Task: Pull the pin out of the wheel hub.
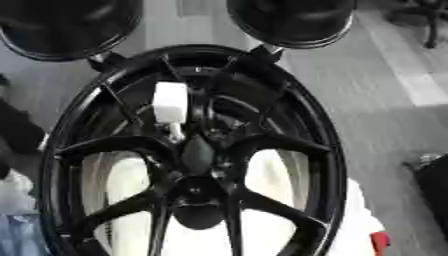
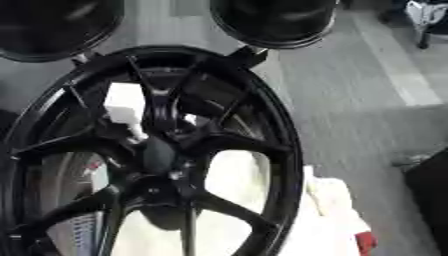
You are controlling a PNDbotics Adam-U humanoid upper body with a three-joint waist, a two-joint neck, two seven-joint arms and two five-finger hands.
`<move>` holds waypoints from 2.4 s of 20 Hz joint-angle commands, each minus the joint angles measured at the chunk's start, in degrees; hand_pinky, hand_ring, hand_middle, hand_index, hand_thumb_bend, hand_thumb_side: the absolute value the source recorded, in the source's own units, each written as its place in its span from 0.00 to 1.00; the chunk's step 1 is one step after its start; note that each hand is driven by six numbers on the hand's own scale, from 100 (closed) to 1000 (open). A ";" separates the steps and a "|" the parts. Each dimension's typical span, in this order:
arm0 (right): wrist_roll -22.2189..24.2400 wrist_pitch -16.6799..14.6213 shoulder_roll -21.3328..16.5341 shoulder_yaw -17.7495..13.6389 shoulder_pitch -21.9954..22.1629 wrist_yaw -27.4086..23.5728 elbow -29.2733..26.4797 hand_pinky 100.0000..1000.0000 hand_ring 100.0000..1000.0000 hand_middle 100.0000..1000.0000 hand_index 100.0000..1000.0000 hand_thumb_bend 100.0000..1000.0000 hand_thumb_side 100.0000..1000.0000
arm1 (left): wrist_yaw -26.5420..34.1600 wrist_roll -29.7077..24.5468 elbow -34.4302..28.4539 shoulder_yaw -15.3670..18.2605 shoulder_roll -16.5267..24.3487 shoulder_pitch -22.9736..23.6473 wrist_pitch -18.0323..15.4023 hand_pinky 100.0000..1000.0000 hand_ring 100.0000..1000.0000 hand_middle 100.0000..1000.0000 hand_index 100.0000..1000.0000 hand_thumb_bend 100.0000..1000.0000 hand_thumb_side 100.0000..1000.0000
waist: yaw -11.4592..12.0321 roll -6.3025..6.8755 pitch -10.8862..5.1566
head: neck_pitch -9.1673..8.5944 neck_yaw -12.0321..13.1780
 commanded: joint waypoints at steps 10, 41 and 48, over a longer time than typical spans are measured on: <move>0.52 -0.23 -1.90 -0.22 -0.55 0.59 -0.01 0.88 0.73 0.64 0.76 0.00 0.08 | -7.06 -12.67 1.65 -5.34 14.54 -5.12 4.53 0.75 0.73 0.60 0.81 0.00 0.60 | -0.35 0.57 -1.49 | -0.47 0.09; 1.88 -0.91 -3.03 1.55 -0.74 1.17 0.82 0.88 0.73 0.64 0.76 0.00 0.09 | -34.82 -72.41 20.00 -29.88 10.24 -40.80 -12.46 0.86 0.79 0.72 0.83 0.01 0.51 | -1.59 2.78 -2.59 | -0.02 -1.38; 2.04 -1.04 -2.72 1.80 -1.02 1.08 1.08 0.88 0.73 0.64 0.76 0.00 0.09 | -35.09 -72.44 26.45 -33.94 4.61 -45.17 -15.06 0.85 0.79 0.72 0.85 0.02 0.53 | -1.86 2.64 -2.79 | 0.14 -1.30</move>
